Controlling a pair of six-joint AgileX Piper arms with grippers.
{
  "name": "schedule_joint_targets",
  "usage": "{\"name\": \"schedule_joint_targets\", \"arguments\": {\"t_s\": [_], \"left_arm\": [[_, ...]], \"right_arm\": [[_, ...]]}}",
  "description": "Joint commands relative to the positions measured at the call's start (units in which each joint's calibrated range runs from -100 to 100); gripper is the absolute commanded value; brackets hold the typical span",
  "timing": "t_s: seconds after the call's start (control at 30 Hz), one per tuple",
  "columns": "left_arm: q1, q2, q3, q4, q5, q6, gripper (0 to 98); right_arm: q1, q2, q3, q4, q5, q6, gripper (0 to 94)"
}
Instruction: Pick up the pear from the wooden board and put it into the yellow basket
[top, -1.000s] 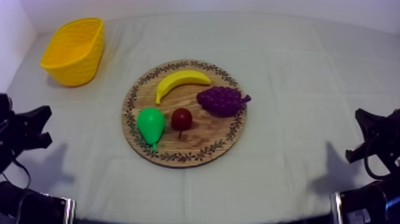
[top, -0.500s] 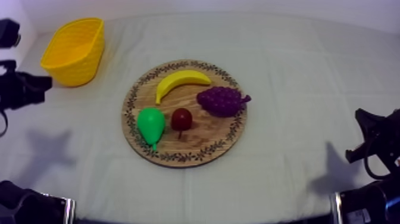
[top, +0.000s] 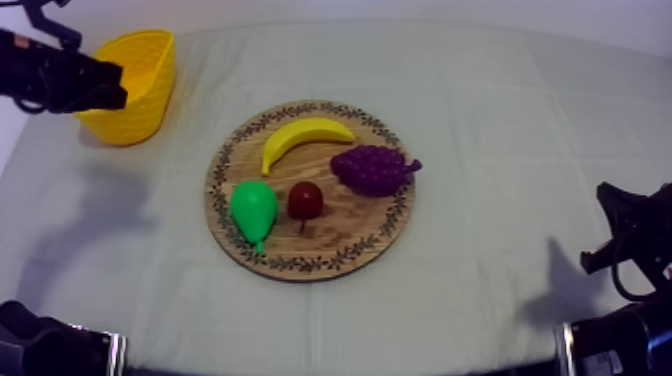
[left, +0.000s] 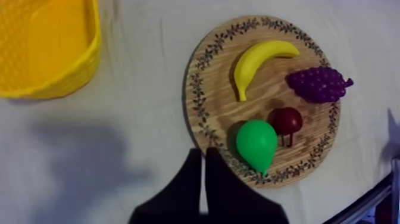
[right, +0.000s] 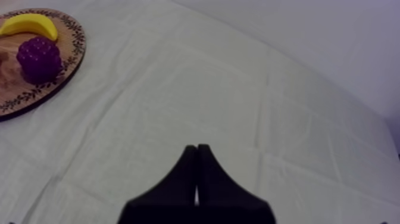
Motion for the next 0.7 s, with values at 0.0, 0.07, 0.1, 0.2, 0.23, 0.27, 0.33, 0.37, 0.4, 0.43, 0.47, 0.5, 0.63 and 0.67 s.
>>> {"name": "schedule_joint_targets", "arguments": {"t_s": [0.0,0.07,0.1,0.2,0.23,0.27,0.33,0.37,0.4,0.43,0.47,0.5,0.63,0.67], "left_arm": [[2.0,6.19,-7.01,-0.86,3.12,1.15,0.0],[3.47,9.53,-10.8,-1.5,5.39,2.09,0.0],[4.19,11.14,-12.57,-1.71,6.43,2.51,0.0],[6.37,15.43,-17.11,-2.2,8.75,3.62,0.0],[7.03,16.67,-18.22,-2.37,9.22,3.98,0.0],[7.66,17.91,-19.2,-2.54,9.68,4.37,0.0],[8.78,20.3,-21.0,-2.76,10.5,5.15,0.0],[9.28,21.4,-21.79,-2.85,10.91,5.53,0.0],[9.73,22.38,-22.43,-2.97,11.27,5.9,0.0],[10.16,23.22,-22.92,-3.15,11.52,6.25,0.0],[10.55,23.93,-23.36,-3.34,11.72,6.59,0.0],[10.88,24.57,-23.7,-3.51,11.88,6.89,0.0],[11.87,26.08,-24.37,-4.41,12.17,8.93,0.0],[11.98,26.25,-24.31,-4.65,12.2,9.79,0.0]], "right_arm": [[0.0,-0.03,-0.02,0.01,0.0,0.03,0.2],[0.0,-0.03,-0.02,0.01,0.0,0.04,0.2],[0.0,-0.03,-0.02,0.01,0.0,0.04,0.2],[0.0,-0.03,-0.02,0.01,0.0,0.04,0.2],[0.0,-0.03,-0.02,0.01,0.0,0.03,0.2],[0.0,-0.03,-0.02,0.01,0.0,0.02,0.2],[0.0,-0.03,-0.02,0.01,0.0,0.01,0.2],[0.0,-0.03,-0.02,0.01,0.0,0.0,0.2],[0.0,-0.03,-0.02,0.01,0.0,0.0,0.2],[0.0,-0.03,-0.02,0.01,0.0,0.0,0.2],[0.0,-0.03,-0.02,0.01,0.0,0.0,0.2],[0.0,-0.03,-0.02,0.01,0.0,0.0,0.2],[0.0,-0.03,-0.02,0.01,0.0,0.0,0.2],[0.0,-0.03,-0.02,0.01,0.0,0.0,0.2]]}}
